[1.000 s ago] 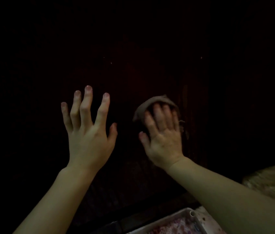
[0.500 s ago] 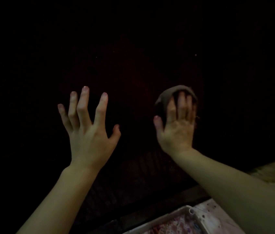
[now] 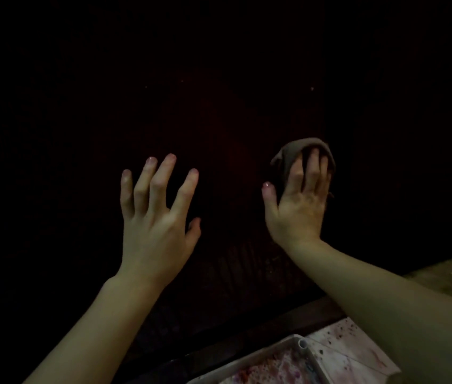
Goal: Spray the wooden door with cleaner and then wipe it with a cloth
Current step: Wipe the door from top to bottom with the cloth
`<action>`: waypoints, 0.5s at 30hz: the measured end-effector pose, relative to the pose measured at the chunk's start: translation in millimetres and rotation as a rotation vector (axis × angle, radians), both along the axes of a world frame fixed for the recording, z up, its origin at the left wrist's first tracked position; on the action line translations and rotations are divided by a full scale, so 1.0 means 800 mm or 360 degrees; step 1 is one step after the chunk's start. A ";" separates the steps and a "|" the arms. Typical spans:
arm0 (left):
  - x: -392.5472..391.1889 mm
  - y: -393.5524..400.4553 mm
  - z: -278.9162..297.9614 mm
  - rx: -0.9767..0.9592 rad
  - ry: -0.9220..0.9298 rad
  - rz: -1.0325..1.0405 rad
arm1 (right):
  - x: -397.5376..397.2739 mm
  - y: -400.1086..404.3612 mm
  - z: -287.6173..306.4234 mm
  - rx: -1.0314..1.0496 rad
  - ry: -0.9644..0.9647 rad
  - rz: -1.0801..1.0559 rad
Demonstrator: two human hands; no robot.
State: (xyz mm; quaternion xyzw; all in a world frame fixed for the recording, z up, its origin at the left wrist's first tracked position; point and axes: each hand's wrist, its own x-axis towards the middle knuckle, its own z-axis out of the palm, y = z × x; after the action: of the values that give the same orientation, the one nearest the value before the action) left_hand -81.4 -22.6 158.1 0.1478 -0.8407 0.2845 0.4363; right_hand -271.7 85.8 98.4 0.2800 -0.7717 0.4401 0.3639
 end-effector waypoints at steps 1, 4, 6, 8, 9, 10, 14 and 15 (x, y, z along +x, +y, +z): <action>0.001 0.000 0.000 -0.0002 -0.0005 -0.0004 | 0.004 0.001 -0.004 0.0020 -0.0055 -0.0008; 0.003 0.000 -0.002 -0.0007 -0.0020 -0.0013 | 0.037 -0.007 -0.016 0.0271 0.0226 0.0123; 0.002 0.000 -0.004 0.0004 -0.0027 -0.0021 | 0.060 -0.012 -0.020 0.0526 0.0643 0.0377; 0.001 -0.001 -0.003 0.0006 -0.0028 -0.0019 | 0.058 -0.012 -0.017 0.0592 0.0815 0.0508; 0.001 -0.001 -0.003 -0.0001 -0.0022 -0.0022 | 0.050 -0.011 -0.018 0.0548 0.0784 0.0470; 0.002 -0.002 -0.003 -0.0009 -0.0015 -0.0030 | 0.040 -0.009 -0.021 0.0459 0.0668 0.0372; 0.011 -0.009 -0.006 0.0000 -0.0010 -0.0054 | 0.011 0.011 -0.024 0.0049 -0.0171 0.0013; 0.014 -0.012 -0.007 0.0001 -0.0014 -0.0051 | 0.016 0.008 -0.018 -0.0002 -0.0351 0.0030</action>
State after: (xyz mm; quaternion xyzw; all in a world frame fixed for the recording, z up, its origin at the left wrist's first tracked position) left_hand -70.2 -32.1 152.2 0.1331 -0.8450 0.2779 0.4371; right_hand -258.9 92.1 83.7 0.2369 -0.8040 0.4723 0.2727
